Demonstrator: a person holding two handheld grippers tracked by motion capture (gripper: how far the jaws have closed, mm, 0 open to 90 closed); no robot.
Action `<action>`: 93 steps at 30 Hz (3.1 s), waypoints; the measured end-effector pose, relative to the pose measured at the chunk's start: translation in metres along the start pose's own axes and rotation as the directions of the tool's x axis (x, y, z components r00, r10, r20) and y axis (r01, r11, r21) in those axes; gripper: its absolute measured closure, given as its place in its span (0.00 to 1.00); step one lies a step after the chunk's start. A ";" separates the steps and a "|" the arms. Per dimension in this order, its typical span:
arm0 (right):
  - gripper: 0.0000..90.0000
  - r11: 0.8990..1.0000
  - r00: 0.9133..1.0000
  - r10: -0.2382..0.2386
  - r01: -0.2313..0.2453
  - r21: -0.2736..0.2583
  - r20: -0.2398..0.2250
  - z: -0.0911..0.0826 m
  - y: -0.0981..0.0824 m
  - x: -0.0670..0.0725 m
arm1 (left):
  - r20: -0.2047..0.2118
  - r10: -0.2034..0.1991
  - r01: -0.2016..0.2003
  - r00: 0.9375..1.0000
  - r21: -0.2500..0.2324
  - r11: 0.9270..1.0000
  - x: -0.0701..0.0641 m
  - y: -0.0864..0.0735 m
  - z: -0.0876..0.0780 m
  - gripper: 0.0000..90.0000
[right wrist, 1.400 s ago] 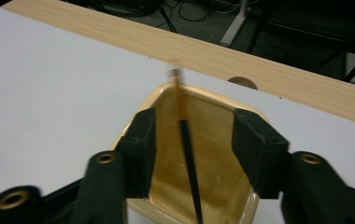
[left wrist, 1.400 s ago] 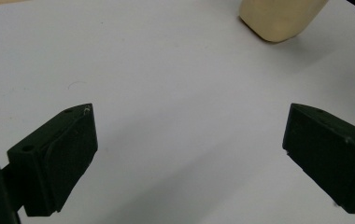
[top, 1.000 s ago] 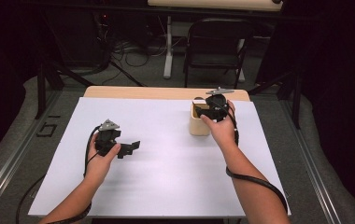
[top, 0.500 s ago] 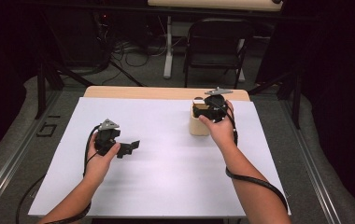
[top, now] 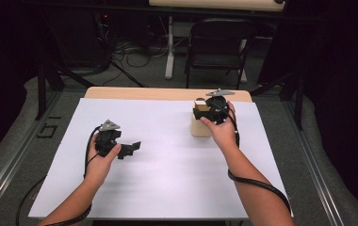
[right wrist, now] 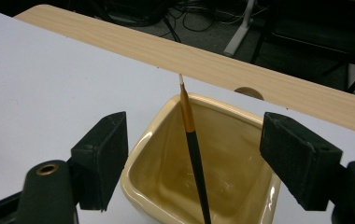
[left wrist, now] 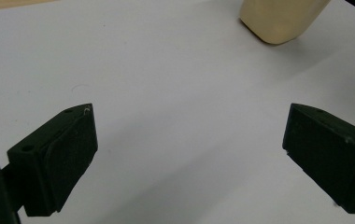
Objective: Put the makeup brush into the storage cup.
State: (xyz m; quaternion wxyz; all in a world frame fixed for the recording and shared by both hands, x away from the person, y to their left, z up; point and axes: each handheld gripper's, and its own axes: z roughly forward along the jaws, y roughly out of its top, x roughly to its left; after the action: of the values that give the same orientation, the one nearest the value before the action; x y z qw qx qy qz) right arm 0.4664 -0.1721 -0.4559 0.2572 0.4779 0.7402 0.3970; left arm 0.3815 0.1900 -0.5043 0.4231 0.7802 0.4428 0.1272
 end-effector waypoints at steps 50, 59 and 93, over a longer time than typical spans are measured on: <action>0.23 0.994 0.989 -0.108 0.105 -0.038 -0.097 -0.057 -0.035 0.007 | -0.051 -0.008 0.007 0.999 -0.018 1.000 0.027 -0.009 -0.042 0.04; 0.23 0.995 0.990 -0.092 0.089 -0.032 -0.102 -0.060 -0.055 0.002 | -0.059 -0.030 0.029 0.998 -0.022 0.999 0.039 -0.019 -0.047 0.05; 0.24 0.994 0.997 0.072 -0.070 0.086 -0.011 -0.066 -0.128 -0.001 | -0.088 -0.070 0.072 0.994 0.018 0.997 0.049 -0.066 -0.056 0.05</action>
State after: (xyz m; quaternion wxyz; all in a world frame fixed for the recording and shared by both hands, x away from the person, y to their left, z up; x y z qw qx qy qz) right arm 0.3526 -0.2245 -0.5262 0.2171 0.5118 0.7408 0.3771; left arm 0.3391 0.2764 -0.5299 0.3994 0.7620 0.4897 0.1414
